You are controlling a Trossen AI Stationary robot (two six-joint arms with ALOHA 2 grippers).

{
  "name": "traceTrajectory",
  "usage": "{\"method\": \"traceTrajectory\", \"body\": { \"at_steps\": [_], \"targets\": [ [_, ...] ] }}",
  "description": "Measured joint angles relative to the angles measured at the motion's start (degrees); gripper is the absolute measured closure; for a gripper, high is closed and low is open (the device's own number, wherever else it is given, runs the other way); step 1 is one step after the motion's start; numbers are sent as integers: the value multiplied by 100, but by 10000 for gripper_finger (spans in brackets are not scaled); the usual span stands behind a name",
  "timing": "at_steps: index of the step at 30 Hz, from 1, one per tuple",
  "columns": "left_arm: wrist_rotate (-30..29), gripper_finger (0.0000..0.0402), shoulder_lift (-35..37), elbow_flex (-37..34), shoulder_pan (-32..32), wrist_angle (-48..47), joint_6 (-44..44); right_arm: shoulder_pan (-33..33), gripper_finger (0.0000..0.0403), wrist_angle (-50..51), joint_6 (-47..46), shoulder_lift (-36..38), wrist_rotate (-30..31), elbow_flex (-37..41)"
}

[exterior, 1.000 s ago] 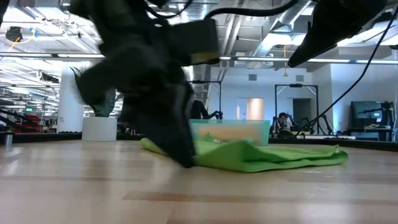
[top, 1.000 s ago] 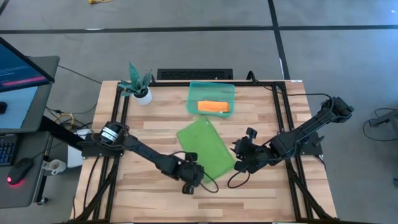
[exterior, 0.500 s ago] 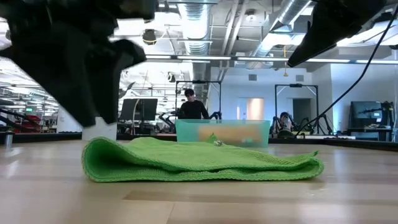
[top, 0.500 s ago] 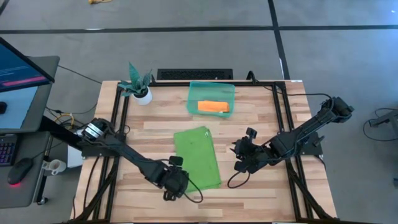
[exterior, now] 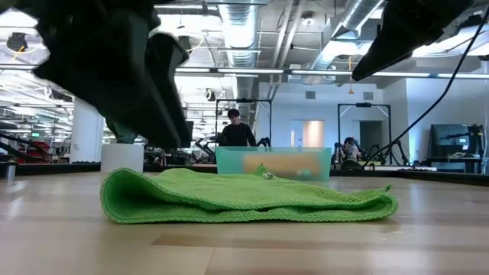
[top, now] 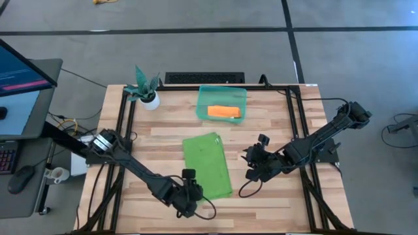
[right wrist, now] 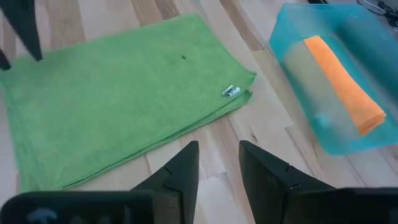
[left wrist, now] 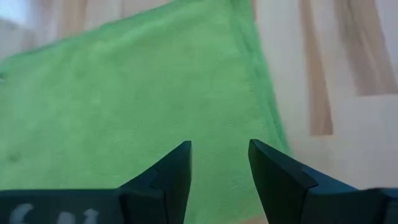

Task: Roll microfiber towels into tight, uniform cylinder then place into a basket
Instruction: Fold the green towel

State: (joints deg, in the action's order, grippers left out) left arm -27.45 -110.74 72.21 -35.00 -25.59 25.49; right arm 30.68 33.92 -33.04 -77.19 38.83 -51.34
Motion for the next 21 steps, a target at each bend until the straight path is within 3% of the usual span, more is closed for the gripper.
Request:
{"method": "traceTrajectory", "body": {
  "at_steps": [6,12,21],
  "targets": [
    [123,249,-102,-54,-78,-220,343,-7,266,-5,0,0,-4,1],
    [712,249,-466,-32,-148,-106,403,-7,265,-2,0,-1,-4,1],
    [666,249,-570,104,-225,-343,300,-7,267,-145,22,-2,-2,1]
  ]
}}
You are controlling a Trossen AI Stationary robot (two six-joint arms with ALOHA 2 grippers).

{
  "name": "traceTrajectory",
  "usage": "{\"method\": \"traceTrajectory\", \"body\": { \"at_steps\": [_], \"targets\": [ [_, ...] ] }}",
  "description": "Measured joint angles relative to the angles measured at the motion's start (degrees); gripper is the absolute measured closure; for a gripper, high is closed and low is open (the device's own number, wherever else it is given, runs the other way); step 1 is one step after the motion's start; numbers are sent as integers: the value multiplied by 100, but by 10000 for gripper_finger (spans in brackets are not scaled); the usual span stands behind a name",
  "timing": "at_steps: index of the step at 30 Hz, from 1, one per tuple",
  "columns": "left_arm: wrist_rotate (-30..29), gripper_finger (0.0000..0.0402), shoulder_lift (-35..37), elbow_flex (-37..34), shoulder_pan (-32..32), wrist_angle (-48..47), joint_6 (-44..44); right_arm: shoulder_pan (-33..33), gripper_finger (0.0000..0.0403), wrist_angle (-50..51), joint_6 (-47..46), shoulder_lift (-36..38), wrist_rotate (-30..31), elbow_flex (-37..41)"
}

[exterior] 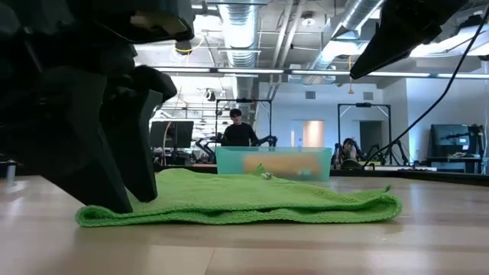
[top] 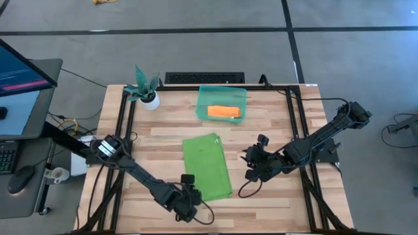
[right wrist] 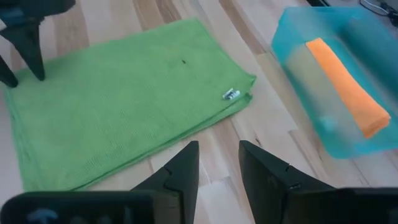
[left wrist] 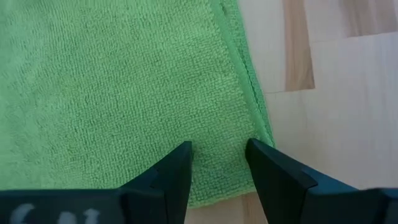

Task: Roll microfiber towels into tight, uniform cylinder then place into a basket
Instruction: Fold the green towel

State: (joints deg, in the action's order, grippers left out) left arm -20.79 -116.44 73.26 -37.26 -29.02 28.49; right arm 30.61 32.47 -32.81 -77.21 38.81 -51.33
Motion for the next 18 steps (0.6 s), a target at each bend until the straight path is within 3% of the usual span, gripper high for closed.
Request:
{"method": "traceTrajectory", "body": {
  "at_steps": [7,14,18],
  "targets": [
    [-319,249,96,606,-226,-1271,-257,31,269,-567,558,0,9,0],
    [-795,249,127,1338,-632,-3034,446,293,269,-2240,2053,0,-13,0],
    [-994,249,135,1440,-949,-3200,694,642,269,-2538,2229,0,-147,-2]
  ]
}}
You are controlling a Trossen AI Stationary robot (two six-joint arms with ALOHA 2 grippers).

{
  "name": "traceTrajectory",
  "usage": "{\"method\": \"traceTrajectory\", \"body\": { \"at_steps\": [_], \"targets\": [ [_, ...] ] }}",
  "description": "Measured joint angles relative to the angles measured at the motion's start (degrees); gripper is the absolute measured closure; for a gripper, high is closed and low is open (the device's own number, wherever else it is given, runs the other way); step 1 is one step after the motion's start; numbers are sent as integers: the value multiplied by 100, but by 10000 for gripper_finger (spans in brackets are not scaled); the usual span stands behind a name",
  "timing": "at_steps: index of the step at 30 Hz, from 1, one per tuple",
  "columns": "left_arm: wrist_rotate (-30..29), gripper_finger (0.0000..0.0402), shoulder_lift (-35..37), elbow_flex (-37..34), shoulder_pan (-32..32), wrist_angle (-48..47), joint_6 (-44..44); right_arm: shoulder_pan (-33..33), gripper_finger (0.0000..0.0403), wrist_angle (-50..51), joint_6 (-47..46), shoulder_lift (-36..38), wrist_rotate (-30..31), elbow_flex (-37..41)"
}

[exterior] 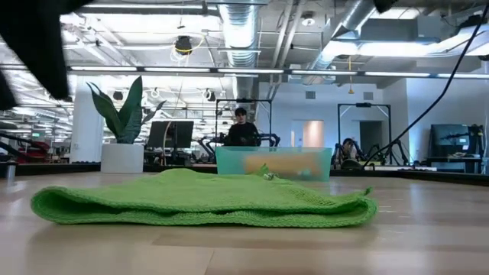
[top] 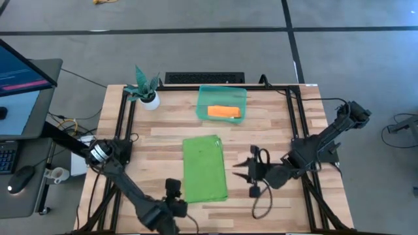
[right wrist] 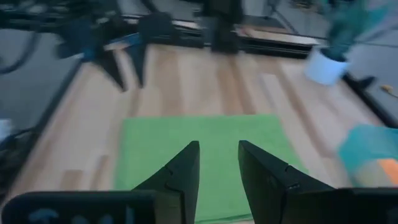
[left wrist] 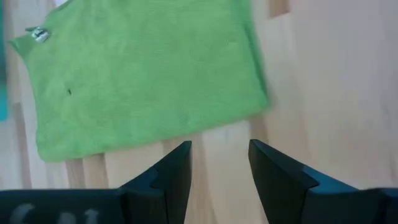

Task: Roll microfiber towels into tight, uniform cylinder then place into a basket
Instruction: Fold the green towel

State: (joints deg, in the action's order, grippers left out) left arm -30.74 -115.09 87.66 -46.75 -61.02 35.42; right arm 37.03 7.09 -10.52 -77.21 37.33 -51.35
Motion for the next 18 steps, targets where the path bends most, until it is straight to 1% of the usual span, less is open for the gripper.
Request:
{"method": "traceTrajectory", "body": {
  "at_steps": [3,6,8,10,14,18],
  "targets": [
    [-63,249,0,-16,-232,29,141,323,269,-60,-83,-112,-38,-3],
    [-394,249,4,-194,-465,164,569,633,269,-149,-129,-402,-6,6],
    [-491,249,4,-324,-589,203,971,783,269,-489,-106,-660,14,-6],
    [-502,249,4,-535,-661,387,1282,865,269,-765,137,-931,6,4],
    [-609,249,102,-1072,-768,1271,1357,886,269,-1507,813,-1322,20,-50],
    [-648,249,353,-1730,-858,2546,1252,818,269,-1549,894,-1566,23,-363]
  ]
}}
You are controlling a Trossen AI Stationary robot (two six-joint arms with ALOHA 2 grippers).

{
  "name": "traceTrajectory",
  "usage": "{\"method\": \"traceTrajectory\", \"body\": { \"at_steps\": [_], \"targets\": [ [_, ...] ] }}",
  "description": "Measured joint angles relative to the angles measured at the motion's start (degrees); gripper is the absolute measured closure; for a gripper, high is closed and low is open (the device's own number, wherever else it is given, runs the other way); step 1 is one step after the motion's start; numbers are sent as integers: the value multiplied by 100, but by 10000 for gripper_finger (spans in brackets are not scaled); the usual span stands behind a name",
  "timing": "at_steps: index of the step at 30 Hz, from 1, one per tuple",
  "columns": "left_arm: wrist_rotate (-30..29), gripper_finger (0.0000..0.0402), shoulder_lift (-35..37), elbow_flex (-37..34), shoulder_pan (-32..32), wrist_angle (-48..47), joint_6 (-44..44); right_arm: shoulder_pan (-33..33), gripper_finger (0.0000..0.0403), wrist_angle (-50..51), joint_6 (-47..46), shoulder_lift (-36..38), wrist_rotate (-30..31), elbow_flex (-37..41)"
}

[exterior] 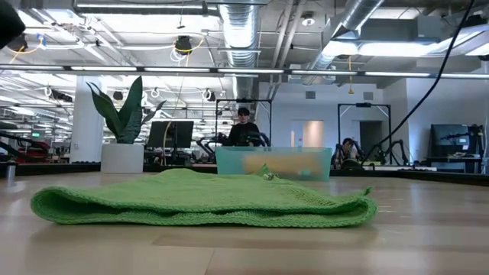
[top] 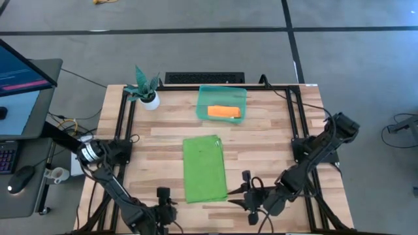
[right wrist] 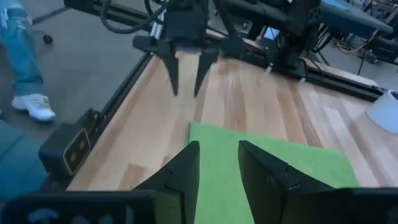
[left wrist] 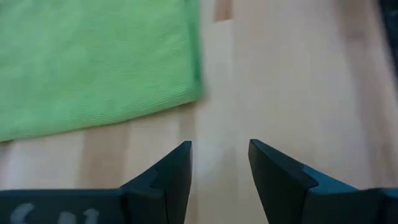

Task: Roll microfiber towels into tight, uniform cylinder then place into a basket
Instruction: Fold the green towel

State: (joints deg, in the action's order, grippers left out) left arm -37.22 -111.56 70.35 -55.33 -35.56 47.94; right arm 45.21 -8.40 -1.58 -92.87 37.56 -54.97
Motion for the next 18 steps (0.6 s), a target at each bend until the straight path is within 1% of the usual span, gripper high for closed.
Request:
{"method": "traceTrajectory", "body": {
  "at_steps": [3,6,8,11,13,15,18],
  "targets": [
    [-121,249,339,-582,-32,1153,-510,-36,269,67,9,-26,-17,-165],
    [-432,249,784,-1126,25,2181,-1156,-80,269,56,9,-23,-28,-201],
    [-655,249,1027,-1404,142,2574,-1473,-111,269,120,13,-23,-43,-195],
    [-718,249,1234,-1595,391,2693,-1547,-151,269,215,11,-23,-187,-195],
    [-597,249,1245,-1597,576,2728,-1505,-215,268,370,11,-24,-418,-193],
    [-345,249,1224,-1581,756,2765,-1491,-271,263,458,11,-26,-551,-193],
    [413,248,1217,-1572,1021,2761,-1490,-341,247,537,11,-26,-623,-193]
  ]
}}
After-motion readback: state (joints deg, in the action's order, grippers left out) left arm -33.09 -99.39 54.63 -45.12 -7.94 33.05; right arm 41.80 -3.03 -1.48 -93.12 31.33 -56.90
